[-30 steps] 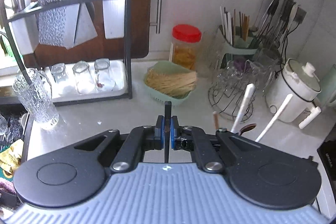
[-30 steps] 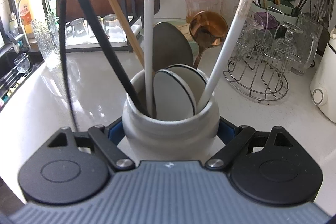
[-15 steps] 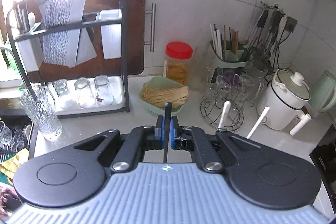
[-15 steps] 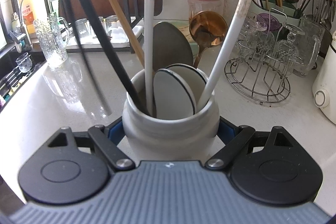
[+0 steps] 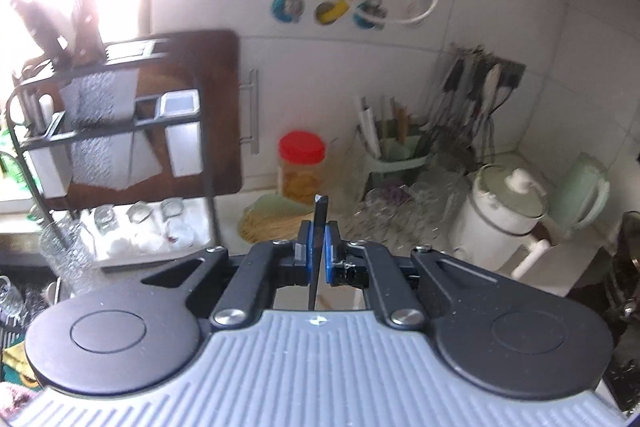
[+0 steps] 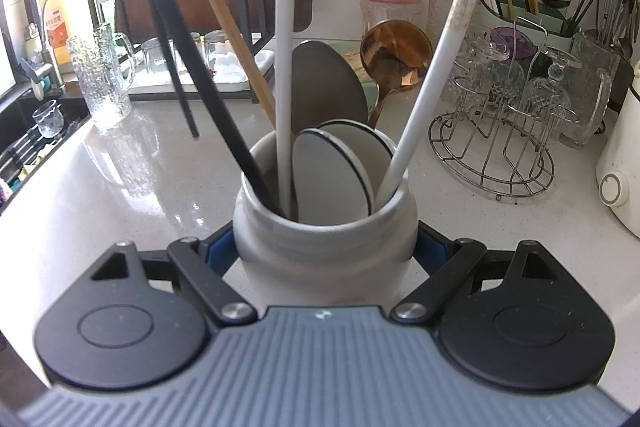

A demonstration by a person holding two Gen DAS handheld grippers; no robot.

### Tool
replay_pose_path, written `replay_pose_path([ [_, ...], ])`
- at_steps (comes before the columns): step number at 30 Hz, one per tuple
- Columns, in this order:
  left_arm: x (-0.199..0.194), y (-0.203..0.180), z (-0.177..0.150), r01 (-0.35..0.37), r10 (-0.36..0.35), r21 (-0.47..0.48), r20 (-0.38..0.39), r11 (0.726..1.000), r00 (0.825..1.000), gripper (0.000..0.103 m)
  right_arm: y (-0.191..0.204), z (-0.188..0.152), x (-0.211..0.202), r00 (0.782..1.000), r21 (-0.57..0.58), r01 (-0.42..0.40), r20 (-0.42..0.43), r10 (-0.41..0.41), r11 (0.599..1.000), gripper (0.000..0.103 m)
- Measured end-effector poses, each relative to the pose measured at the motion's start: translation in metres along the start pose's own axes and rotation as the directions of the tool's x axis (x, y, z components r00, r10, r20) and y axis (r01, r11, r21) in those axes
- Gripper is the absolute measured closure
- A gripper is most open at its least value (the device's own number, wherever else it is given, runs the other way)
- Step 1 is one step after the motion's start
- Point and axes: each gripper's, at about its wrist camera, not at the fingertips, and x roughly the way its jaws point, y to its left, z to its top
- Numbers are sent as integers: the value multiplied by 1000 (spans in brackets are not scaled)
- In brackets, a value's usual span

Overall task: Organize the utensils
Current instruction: 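Lift the black chopstick with the left tool over the crock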

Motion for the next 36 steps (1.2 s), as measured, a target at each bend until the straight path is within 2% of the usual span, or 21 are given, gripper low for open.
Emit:
replay_pose_path([
  [9, -6, -28, 9, 45, -46, 83, 12, 996, 999, 97, 0, -1, -1, 1000, 1, 2, 5, -2, 1000, 12],
  [24, 7, -38, 4, 91, -91, 70, -1, 993, 996, 97, 0, -2, -2, 1000, -5, -4, 10, 4, 1000, 12],
  [29, 24, -39, -9, 106, -104, 62, -47, 992, 993, 97, 0, -3, -2, 1000, -2, -4, 12, 4, 1000, 12],
  [36, 60, -36, -22, 125, -110, 72, -186, 990, 976, 97, 0, -3, -2, 1000, -7, -5, 15, 5, 1000, 12],
])
